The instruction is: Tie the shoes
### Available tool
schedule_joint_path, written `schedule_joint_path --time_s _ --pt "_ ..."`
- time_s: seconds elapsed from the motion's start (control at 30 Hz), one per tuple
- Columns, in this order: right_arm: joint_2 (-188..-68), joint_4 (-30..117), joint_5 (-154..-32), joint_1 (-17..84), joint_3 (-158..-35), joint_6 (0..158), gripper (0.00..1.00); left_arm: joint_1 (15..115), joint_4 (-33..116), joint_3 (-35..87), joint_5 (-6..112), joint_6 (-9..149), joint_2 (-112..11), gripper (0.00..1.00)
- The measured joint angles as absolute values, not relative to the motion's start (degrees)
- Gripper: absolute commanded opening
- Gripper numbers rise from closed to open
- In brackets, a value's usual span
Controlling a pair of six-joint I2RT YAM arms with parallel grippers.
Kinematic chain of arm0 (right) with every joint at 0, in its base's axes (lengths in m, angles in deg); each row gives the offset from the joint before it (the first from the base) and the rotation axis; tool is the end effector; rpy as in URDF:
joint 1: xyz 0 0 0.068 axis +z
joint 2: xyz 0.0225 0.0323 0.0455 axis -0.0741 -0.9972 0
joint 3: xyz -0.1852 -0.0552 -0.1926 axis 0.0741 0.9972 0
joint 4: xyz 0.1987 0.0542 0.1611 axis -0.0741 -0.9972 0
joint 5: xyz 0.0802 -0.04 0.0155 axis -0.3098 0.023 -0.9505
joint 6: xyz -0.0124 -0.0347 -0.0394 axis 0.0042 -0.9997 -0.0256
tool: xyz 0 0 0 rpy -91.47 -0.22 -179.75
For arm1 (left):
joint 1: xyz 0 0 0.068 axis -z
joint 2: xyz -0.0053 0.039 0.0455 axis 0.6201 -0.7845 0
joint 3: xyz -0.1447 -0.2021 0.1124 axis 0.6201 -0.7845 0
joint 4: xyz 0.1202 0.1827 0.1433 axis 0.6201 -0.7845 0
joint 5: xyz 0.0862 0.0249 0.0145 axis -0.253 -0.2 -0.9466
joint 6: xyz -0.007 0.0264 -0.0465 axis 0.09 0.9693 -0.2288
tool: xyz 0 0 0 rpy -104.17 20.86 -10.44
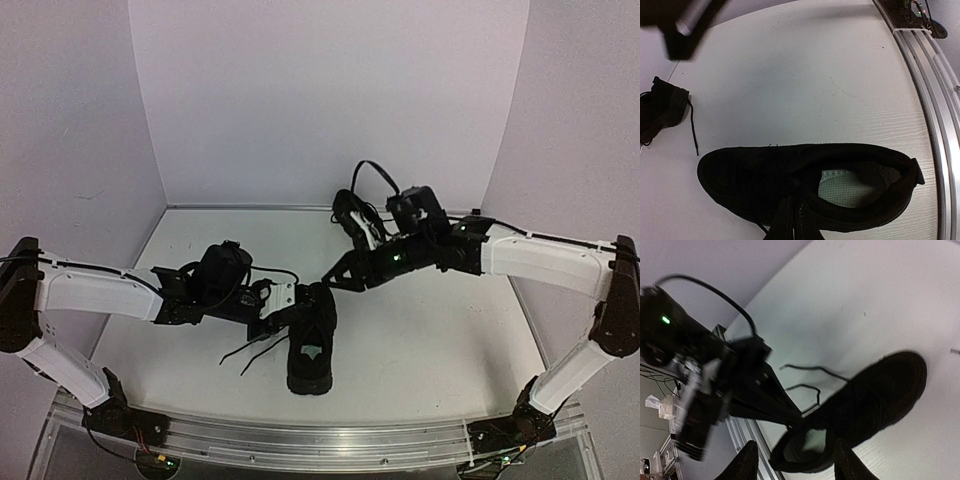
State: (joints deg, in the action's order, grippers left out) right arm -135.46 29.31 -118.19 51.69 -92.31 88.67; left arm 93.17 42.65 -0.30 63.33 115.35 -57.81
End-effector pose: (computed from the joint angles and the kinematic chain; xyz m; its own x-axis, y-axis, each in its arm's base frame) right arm 0.2250 0.2736 0.3072 -0.6071 -0.3089 -0.7321 -0.7904 0.3293 0.5165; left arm 0.1681 -0.2586 0.2143 0.2377 0.5666 -0.7890 0.9523 0.0240 0.3042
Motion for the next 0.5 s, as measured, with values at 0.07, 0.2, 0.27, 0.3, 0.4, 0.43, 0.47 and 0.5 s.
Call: schedule_joint_path --time_s 0.07,0.2,0.27,0.3,0.4,0.43,0.47,0.5 --pt "-135.9 29.9 -118.8 51.7 -88.3 89.1 0.45 93.0 43.5 -0.3 64.6 114.9 -58.2 0.02" --pt "-137.2 32.7 -120.8 51.7 -85.1 90.4 0.43 93.0 44.3 -0.3 66.2 114.5 -59.8 0.02" --pt "-137.7 35.0 -122.0 51.7 -84.8 91.0 0.43 93.0 44.4 -0.3 66.6 114.5 -60.4 0.02" --pt "-138.0 36.2 -122.5 51.7 -84.8 91.3 0.43 92.9 44.5 -0.3 66.7 114.5 -60.6 0.02" --pt "-138.9 39.1 -124.0 51.7 -84.8 91.8 0.42 92.8 45.0 -0.3 67.0 114.2 -60.7 0.02" --pt "-139.4 40.0 -124.6 51.7 -84.8 91.8 0.41 92.7 45.3 -0.3 67.1 114.0 -60.7 0.02" --pt "-140.0 40.8 -125.2 51.7 -84.8 91.9 0.40 92.5 45.6 -0.3 67.2 113.9 -60.7 0.02" --pt "-140.6 41.6 -125.7 51.8 -84.8 92.0 0.40 92.4 45.8 -0.3 67.2 113.7 -60.7 0.02"
